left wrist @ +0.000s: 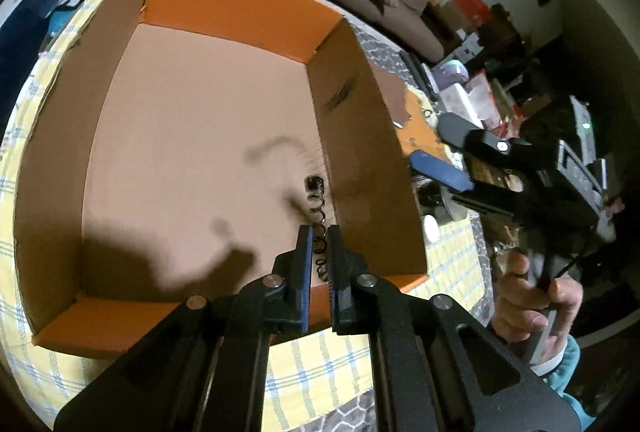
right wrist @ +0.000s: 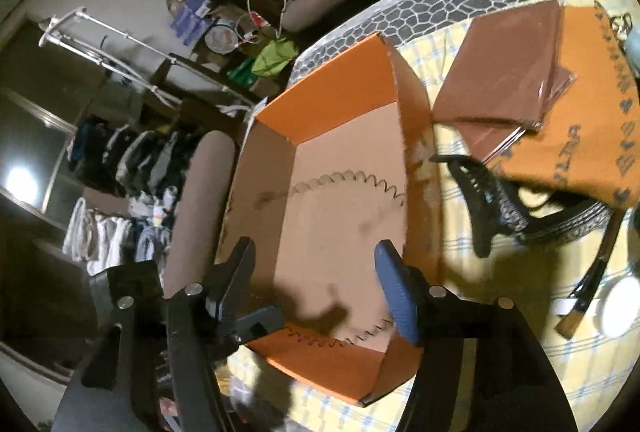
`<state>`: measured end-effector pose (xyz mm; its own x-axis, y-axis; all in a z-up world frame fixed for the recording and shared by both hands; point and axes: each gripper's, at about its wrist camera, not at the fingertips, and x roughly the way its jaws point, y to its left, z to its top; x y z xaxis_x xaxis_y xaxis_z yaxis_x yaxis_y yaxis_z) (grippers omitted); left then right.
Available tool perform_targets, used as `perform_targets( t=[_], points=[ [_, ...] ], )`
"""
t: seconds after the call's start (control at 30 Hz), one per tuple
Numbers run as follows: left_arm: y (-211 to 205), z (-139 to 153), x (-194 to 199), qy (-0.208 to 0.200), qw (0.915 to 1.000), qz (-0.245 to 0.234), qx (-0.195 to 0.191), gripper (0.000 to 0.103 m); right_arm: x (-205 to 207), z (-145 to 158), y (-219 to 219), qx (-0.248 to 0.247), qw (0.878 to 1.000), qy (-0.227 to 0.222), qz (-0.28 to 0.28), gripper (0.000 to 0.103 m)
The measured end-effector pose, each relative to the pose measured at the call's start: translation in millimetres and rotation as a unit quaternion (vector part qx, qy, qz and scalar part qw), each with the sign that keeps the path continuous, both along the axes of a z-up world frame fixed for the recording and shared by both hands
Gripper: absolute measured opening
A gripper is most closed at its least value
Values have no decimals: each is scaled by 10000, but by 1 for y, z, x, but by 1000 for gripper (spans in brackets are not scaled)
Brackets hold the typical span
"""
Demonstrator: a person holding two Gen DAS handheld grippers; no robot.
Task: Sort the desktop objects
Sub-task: 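Carry the spring cord with the left gripper over the cardboard box, then open the left gripper to drop the spring cord into the box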
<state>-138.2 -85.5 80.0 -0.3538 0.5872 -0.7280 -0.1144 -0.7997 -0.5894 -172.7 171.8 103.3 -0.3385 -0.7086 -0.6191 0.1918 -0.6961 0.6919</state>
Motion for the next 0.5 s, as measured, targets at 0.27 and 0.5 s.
perform_targets(
  t=[0.27,0.5],
  points=[
    [8,-8,1,-73,9996,-90,-257,7,3,9,13,122,9995,159,-245,65],
    [10,-15,-6,-210,9978,128,-622,8,4,14,15,297,9988,253,-284,65]
  ],
)
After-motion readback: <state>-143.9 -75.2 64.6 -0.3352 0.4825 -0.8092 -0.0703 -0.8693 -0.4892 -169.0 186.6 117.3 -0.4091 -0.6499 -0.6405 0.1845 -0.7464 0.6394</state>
